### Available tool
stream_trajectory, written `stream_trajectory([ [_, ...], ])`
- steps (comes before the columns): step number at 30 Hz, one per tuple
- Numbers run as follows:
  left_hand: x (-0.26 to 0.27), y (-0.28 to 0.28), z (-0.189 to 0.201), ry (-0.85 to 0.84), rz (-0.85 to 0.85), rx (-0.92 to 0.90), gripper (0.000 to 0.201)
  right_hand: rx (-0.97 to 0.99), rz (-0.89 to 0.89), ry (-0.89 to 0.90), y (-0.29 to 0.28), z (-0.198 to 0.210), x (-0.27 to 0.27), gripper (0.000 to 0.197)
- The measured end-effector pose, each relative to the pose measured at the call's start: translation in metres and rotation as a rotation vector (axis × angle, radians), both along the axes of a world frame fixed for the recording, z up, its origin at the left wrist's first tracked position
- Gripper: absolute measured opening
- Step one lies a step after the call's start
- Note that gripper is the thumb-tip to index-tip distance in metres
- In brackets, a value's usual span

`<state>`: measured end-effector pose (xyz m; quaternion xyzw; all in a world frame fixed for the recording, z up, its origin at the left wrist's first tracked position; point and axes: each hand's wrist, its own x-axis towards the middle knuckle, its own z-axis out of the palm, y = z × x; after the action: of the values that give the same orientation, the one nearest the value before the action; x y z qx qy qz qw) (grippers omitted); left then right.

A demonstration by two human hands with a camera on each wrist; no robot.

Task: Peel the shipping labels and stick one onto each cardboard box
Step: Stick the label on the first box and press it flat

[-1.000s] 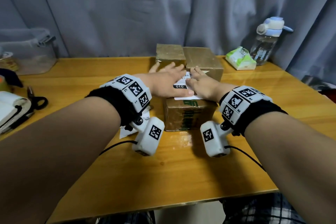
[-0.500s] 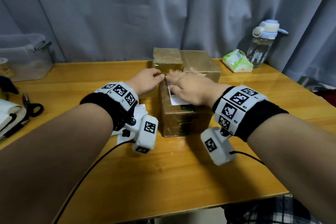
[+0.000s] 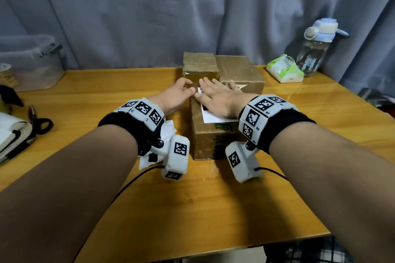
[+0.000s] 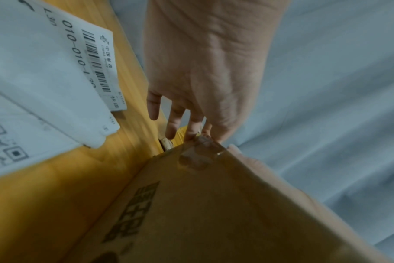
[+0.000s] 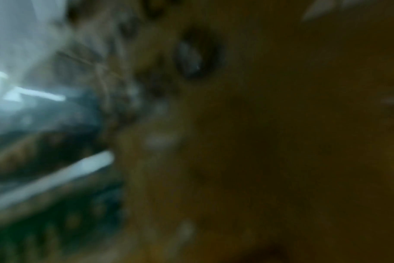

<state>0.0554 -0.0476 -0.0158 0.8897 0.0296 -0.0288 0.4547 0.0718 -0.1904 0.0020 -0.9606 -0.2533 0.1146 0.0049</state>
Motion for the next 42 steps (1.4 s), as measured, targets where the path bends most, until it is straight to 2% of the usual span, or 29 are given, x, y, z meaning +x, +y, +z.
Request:
stream_trajectory([
  [5, -0.001, -0.002, -0.002, 0.022, 0.002, 0.013, 0.041, -0.049, -0.068, 0.038, -0.032, 0.005, 0.007, 0.059],
  [7, -0.002, -0.003, -0.002, 0.037, 0.012, 0.117, 0.043, -0.078, -0.082, 0.032, -0.045, 0.007, 0.006, 0.058],
  [8, -0.002, -0.004, -0.001, 0.025, 0.026, 0.235, 0.045, -0.100, -0.073, 0.009, -0.050, 0.008, 0.004, 0.058],
  [10, -0.004, -0.009, 0.007, -0.098, 0.070, 0.531, 0.046, -0.100, -0.023, -0.074, -0.054, 0.010, 0.001, 0.057],
  [11, -0.007, -0.013, 0.012, -0.204, 0.061, 0.614, 0.045, -0.048, 0.002, -0.105, -0.053, 0.010, -0.002, 0.056],
  [13, -0.009, -0.023, 0.018, -0.311, -0.062, 0.609, 0.043, 0.104, 0.032, -0.120, -0.048, 0.010, -0.004, 0.054],
  [15, -0.010, -0.029, 0.017, -0.233, -0.227, 0.607, 0.045, 0.187, 0.026, -0.052, -0.044, 0.008, -0.003, 0.051],
  [17, -0.011, -0.029, 0.014, -0.139, -0.297, 0.634, 0.050, 0.164, 0.001, 0.012, -0.043, 0.003, -0.001, 0.051],
  [25, -0.010, -0.022, 0.015, 0.054, -0.350, 0.763, 0.088, 0.086, -0.084, 0.062, -0.048, 0.000, -0.006, 0.053],
  [32, -0.013, -0.031, 0.030, 0.132, -0.367, 0.934, 0.105, 0.063, -0.049, 0.127, -0.066, 0.009, -0.020, 0.062],
  [36, -0.016, -0.034, 0.037, 0.187, -0.355, 0.990, 0.112, 0.035, -0.095, 0.173, -0.072, 0.014, -0.027, 0.072],
  [39, -0.023, -0.030, 0.038, 0.231, -0.354, 0.976, 0.113, 0.004, -0.120, 0.213, -0.077, 0.025, -0.031, 0.081],
  [42, -0.029, -0.017, 0.035, 0.273, -0.369, 0.865, 0.118, -0.061, -0.090, 0.227, -0.080, 0.038, -0.030, 0.087],
])
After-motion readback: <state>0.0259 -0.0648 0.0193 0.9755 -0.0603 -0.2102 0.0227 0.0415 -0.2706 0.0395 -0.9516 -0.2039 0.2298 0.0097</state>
